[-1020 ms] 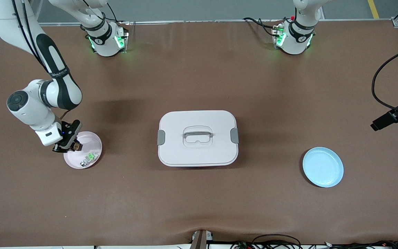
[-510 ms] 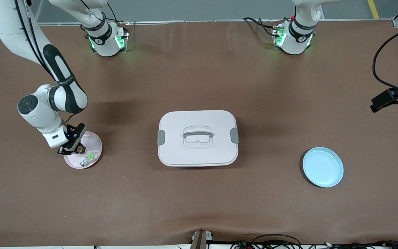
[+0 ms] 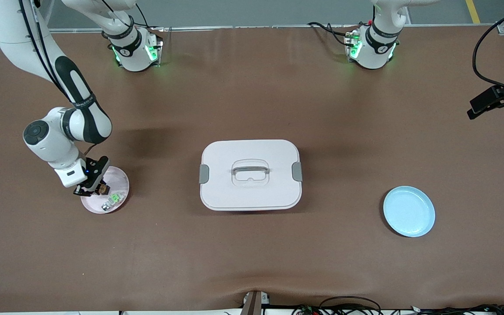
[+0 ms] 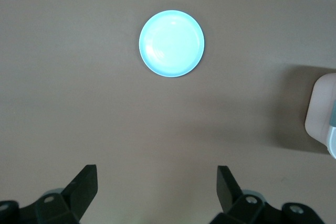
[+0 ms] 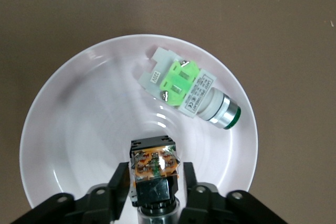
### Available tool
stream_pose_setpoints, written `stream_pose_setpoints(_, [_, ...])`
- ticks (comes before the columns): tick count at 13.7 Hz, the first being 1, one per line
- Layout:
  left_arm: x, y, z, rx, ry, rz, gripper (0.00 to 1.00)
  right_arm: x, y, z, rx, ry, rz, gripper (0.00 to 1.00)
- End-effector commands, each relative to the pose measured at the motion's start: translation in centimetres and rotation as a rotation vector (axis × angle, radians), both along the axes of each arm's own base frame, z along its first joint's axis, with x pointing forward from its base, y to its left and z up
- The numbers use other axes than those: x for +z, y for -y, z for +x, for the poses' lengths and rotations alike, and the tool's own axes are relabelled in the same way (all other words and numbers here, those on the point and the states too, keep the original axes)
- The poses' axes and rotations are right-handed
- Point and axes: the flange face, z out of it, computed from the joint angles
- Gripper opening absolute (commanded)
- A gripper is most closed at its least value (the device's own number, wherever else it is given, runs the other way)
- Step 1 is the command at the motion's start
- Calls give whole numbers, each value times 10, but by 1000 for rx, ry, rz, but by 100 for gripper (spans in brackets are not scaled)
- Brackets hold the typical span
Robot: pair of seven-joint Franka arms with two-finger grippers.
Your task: Transfer orange switch to right arm and place
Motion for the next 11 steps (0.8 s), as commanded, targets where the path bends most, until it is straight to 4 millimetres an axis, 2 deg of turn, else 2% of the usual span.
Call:
stream_pose_setpoints(1, [2,3,-9,-20,13,-14,100,-1,0,4,-39,-5,17,100])
stream_pose_setpoints(4, [-3,6,-5,-23,5,-15,100,16,-3,11,-122,-81,51,100])
stream_pose_setpoints(8, [-1,15,-6,-43,5,-12,100,59,-7,16,-331,-201,112,100])
stream_pose_setpoints(11, [4,14,-11,-44,0,-13,100,104,-19,18,-554,-297,154,100])
